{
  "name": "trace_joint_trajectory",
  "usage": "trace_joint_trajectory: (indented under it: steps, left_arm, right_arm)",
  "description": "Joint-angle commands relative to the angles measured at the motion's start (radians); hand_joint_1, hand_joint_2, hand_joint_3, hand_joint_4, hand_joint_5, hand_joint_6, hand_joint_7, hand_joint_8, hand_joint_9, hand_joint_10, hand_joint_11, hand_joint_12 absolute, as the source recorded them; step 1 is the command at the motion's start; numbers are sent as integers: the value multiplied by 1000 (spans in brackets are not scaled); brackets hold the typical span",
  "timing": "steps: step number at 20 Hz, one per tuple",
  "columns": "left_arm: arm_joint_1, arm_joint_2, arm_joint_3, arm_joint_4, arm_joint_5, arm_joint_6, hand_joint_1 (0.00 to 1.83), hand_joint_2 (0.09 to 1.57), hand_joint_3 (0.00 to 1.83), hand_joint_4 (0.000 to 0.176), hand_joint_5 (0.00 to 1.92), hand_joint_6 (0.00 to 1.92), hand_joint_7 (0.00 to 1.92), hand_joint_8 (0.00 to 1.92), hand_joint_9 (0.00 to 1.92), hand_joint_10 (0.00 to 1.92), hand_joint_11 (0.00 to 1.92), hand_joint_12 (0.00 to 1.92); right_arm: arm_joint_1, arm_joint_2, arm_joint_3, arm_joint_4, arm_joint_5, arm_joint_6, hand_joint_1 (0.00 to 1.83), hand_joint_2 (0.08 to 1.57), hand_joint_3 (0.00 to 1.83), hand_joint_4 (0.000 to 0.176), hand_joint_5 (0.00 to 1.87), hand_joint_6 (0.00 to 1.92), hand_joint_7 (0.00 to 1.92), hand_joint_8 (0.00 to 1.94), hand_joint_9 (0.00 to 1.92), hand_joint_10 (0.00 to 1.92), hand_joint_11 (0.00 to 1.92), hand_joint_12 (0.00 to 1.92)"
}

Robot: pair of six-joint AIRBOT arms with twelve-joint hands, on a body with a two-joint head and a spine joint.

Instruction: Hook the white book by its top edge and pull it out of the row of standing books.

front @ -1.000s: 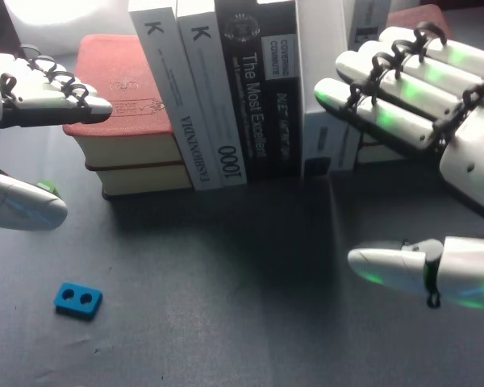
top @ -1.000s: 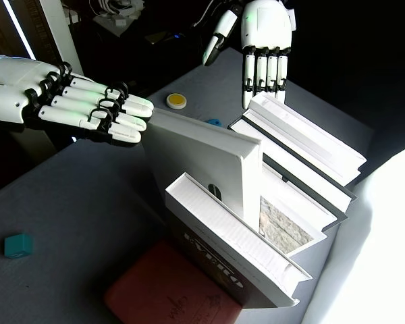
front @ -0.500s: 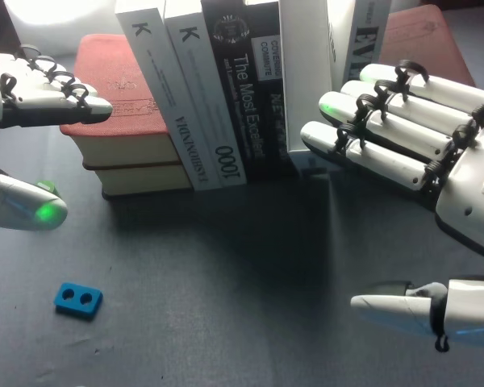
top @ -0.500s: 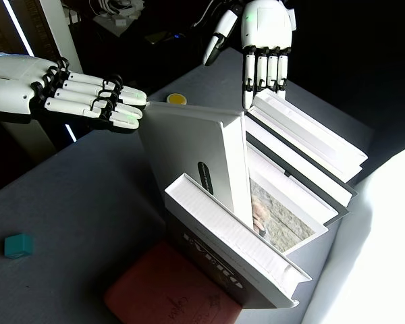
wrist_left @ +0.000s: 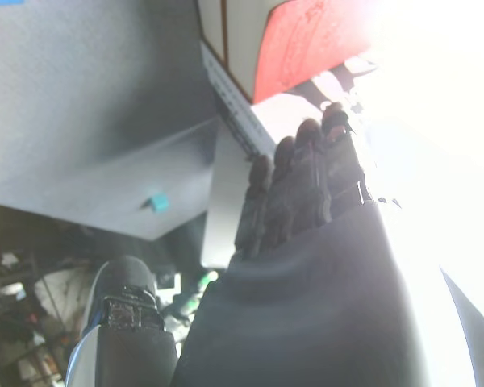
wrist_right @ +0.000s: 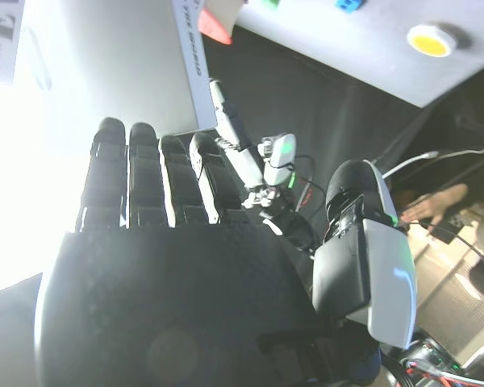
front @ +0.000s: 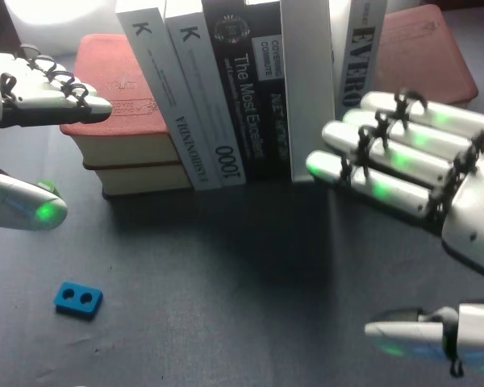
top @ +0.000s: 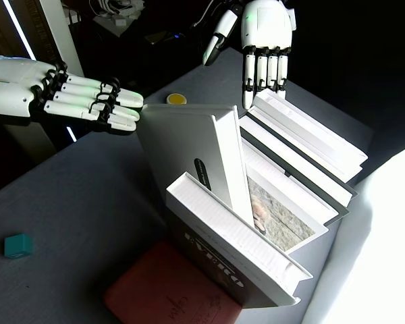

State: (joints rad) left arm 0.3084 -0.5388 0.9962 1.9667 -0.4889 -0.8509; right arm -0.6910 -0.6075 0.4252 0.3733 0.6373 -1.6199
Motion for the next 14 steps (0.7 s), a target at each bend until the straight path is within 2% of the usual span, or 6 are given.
trace_joint_trajectory:
  steps: [1, 6, 14]
  left_arm:
    - [-9, -2, -1, -39, 35, -1, 0, 1127, 2, 0, 0, 0, 0, 0, 0, 0, 0, 0]
    - [-9, -2, -1, -39, 35, -1, 0, 1131, 4, 0, 0, 0, 0, 0, 0, 0, 0, 0]
    - [-9, -2, -4, -38, 35, -1, 0, 1126, 1, 0, 0, 0, 0, 0, 0, 0, 0, 0]
  right_arm:
    - [-12, 5, 9, 65, -10, -8, 0, 1103, 2, 0, 4, 0, 0, 0, 0, 0, 0, 0]
    - [-28, 6, 24, 70, -12, -14, 0, 1109, 4, 0, 0, 0, 0, 0, 0, 0, 0, 0]
    - [-73, -46, 111, 106, -29, -14, 0, 1104, 0, 0, 17, 6, 9, 3, 0, 0, 0, 0]
